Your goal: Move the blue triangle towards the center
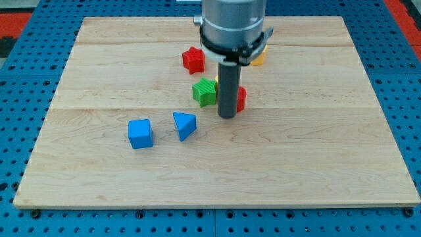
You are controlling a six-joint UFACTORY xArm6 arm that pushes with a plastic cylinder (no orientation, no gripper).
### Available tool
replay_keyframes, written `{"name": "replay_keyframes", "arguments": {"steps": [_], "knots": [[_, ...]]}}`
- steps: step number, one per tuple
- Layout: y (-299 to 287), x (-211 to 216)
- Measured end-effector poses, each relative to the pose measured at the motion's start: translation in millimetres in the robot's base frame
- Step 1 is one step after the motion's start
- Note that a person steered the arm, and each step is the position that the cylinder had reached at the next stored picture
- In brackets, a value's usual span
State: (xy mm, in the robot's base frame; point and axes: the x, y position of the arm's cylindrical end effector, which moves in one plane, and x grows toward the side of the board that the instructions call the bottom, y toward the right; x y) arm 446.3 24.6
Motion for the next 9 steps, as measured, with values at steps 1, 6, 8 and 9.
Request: {"name": "replay_keyframes", "arguments": {"steps": [1,6,8,9], "knots": [[3,29],[-62,8],[-9,52],[11,59]]}}
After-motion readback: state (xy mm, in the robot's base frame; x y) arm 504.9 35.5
